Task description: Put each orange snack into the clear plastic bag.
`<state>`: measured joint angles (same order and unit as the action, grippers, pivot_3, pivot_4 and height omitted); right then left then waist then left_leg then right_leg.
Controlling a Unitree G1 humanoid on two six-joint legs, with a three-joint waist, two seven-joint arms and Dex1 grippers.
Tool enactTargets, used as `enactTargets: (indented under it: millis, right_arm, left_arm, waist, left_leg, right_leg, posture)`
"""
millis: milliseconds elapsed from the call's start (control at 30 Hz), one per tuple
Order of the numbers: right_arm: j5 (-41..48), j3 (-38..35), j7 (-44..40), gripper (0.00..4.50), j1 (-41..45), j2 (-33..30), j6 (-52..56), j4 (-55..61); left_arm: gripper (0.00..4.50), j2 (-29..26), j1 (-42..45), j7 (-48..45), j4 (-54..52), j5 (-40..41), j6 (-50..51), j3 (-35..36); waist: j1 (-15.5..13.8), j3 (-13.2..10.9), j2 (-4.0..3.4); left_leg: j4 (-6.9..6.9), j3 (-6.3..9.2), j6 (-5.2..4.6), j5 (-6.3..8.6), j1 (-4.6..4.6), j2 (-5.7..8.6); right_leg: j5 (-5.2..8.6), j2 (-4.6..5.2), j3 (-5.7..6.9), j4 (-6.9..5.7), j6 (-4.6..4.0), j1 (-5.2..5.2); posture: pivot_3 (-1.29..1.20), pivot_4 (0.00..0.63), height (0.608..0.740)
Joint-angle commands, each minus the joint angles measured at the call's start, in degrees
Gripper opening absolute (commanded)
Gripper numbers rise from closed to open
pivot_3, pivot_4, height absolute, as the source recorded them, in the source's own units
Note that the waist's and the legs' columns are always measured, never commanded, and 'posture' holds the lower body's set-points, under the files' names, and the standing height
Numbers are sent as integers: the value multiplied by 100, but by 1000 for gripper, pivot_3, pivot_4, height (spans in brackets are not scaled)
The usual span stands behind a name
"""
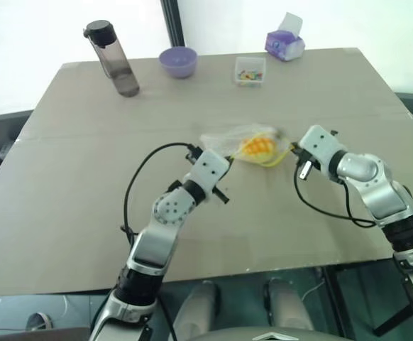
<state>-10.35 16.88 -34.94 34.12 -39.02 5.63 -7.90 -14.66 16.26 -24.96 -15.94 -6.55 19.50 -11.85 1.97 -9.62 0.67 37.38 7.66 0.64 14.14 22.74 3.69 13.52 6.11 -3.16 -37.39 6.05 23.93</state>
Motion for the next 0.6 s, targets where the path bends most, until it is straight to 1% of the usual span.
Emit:
enactTargets:
  millis: [33,133,233,367,400,467,533,600]
  right_arm:
    - [-66,-468,58,63,261,-186,-96,154]
    - [-150,-684,120,63,584,-374,-133,-4]
    - [-140,-791,7,63,794,-546,-159,-116]
    - [-110,-902,-90,63,869,-625,-236,-165]
    - [-39,-928,-206,297,841,-657,-261,-119]
    - [11,-896,-482,910,753,-780,-316,-17]
    - [-97,-827,-640,1878,696,-926,-305,51]
    - [5,-792,-1080,2814,613,-1130,-140,224]
  left_arm:
    - [0,-154,208,19,30,-2,-202,148]
    - [0,-233,593,39,46,64,-295,315]
    - [0,-311,980,48,131,53,-396,377]
    - [0,-366,1195,16,247,43,-440,346]
    - [0,-377,1205,2,260,21,-462,302]
    - [0,-378,1190,-5,261,-18,-489,232]
    - [0,-369,1172,11,251,-33,-488,194]
    - [0,-361,1159,19,228,-47,-476,169]
  waist:
    - [0,0,0]
    - [-3,-3,0]
    - [-8,-3,1]
    - [11,-2,1]
    - [18,-2,1]
    - [16,-2,1]
    - [12,-2,1]
    - [7,-2,1]
  left_leg:
    - [0,0,0,0,0,0]
    - [0,-1,0,0,1,0]
    - [1,0,0,0,2,1]
    - [-8,0,0,0,3,0]
    - [-9,-1,0,0,4,1]
    - [-9,-1,0,0,5,1]
    - [-9,0,-1,0,6,1]
    - [-9,0,-1,0,6,1]
  right_leg:
    - [0,0,0,0,0,0]
    - [0,0,0,-1,0,1]
    - [0,1,1,1,0,0]
    - [0,1,2,20,0,-3]
    - [-1,1,1,22,1,-3]
    - [-1,1,1,22,1,-2]
    - [-1,1,2,23,1,-2]
    - [-1,1,2,24,1,-3]
  posture:
    - [0,150,739]
    - [0,150,739]
    - [0,150,739]
    - [0,150,739]
    - [0,150,739]
    - [0,150,739]
    - [0,150,739]
    - [0,150,739]
